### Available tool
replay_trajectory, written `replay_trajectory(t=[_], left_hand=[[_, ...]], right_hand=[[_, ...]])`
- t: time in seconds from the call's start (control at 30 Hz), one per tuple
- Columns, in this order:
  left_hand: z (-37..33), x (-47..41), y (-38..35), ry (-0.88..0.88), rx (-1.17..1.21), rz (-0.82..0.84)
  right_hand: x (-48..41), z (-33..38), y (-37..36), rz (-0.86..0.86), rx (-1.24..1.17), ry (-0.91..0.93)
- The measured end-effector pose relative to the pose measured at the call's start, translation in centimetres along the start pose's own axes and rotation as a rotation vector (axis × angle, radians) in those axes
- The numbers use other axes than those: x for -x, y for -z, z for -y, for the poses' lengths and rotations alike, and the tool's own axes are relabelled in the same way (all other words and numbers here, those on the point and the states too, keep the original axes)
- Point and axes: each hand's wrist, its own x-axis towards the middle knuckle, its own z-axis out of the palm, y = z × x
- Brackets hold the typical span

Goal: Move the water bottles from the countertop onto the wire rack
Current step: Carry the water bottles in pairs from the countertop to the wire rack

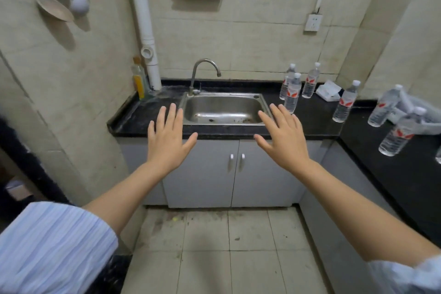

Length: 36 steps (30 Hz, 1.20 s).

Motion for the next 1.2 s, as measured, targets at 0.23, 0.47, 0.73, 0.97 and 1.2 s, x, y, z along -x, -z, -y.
replay_trajectory(t=[0.23,0.47,0.73,0.97,1.2], left_hand=[[-1.9,-12.0,-5.1,-0.203,0.092,0.096],[-10.7,-21.6,-11.9,-0.386,0.18,0.162],[-19.0,-32.0,-17.1,-0.408,0.229,0.188],[-22.5,-38.0,-23.5,-0.377,0.294,0.247],[-25.6,-45.2,-32.0,-0.261,0.43,0.278]], right_hand=[[-5.8,-4.4,-2.7,-0.044,0.166,-0.157],[-8.9,-14.3,-3.5,-0.059,0.341,-0.319],[-14.7,-25.4,-6.4,-0.036,0.374,-0.412],[-19.1,-32.3,-11.2,0.052,0.335,-0.425],[-24.5,-40.7,-16.0,0.111,0.357,-0.468]])
